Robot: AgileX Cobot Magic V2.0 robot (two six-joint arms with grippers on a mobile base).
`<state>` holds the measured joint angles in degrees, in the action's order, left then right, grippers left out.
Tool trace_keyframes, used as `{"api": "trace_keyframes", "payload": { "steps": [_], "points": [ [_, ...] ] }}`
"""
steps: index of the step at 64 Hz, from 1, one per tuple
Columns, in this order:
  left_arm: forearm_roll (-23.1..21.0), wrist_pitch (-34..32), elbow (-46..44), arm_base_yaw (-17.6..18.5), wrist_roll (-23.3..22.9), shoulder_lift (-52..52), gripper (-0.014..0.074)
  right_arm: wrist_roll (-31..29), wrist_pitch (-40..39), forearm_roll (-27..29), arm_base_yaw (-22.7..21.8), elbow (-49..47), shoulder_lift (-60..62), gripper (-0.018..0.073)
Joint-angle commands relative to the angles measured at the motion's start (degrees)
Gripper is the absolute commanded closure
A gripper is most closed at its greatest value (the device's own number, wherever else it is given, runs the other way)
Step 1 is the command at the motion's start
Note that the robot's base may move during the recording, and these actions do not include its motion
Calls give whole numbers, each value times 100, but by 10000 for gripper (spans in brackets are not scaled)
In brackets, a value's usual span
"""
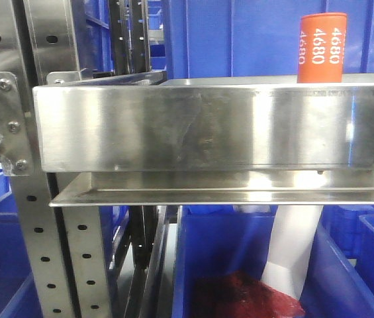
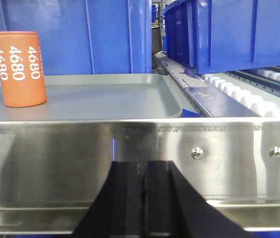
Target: Grab orange capacitor from left shelf to right conveyor
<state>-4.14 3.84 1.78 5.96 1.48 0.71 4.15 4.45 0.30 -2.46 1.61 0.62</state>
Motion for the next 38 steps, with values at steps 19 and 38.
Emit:
{"api": "trace_keyframes", "payload": {
  "steps": [19, 38],
  "points": [
    [-10, -509, -27, 4, -8, 66, 723, -30, -524, 5, 5, -24, 80, 508],
    [-10, -509, -27, 4, -8, 66, 723, -30, -524, 5, 5, -24, 80, 508]
  ]
}}
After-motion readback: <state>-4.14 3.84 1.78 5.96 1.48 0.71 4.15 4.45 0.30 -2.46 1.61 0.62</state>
